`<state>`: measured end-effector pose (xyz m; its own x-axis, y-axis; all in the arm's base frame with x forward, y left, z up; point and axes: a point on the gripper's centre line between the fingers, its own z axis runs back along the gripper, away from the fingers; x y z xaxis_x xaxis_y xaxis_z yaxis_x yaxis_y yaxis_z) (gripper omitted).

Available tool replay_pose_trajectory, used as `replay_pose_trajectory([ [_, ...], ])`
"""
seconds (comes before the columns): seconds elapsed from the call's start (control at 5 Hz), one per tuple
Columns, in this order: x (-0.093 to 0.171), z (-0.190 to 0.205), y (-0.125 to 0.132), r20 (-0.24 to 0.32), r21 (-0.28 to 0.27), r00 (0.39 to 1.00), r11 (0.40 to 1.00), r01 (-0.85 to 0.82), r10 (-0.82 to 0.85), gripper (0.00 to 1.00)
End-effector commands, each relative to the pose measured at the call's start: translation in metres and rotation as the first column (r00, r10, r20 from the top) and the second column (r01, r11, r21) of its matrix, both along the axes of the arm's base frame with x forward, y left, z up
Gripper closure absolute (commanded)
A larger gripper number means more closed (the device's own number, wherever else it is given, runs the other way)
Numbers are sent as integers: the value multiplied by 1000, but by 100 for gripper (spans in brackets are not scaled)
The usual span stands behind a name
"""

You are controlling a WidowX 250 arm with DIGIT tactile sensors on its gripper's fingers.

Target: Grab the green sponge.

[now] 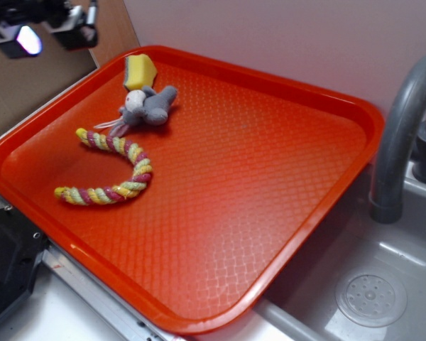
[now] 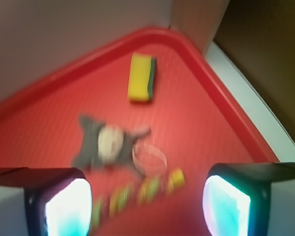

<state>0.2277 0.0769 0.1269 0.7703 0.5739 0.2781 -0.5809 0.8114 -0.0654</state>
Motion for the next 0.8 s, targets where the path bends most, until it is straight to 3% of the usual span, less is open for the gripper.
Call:
replay_pose_trajectory([
  [0.0,53,-9,53,141,69,983,989,-129,118,0],
  [0.2,77,-27,55,141,77,985,991,-113,101,0],
  [0.6,96,-66,42,63,43,998,999,-15,12,0],
])
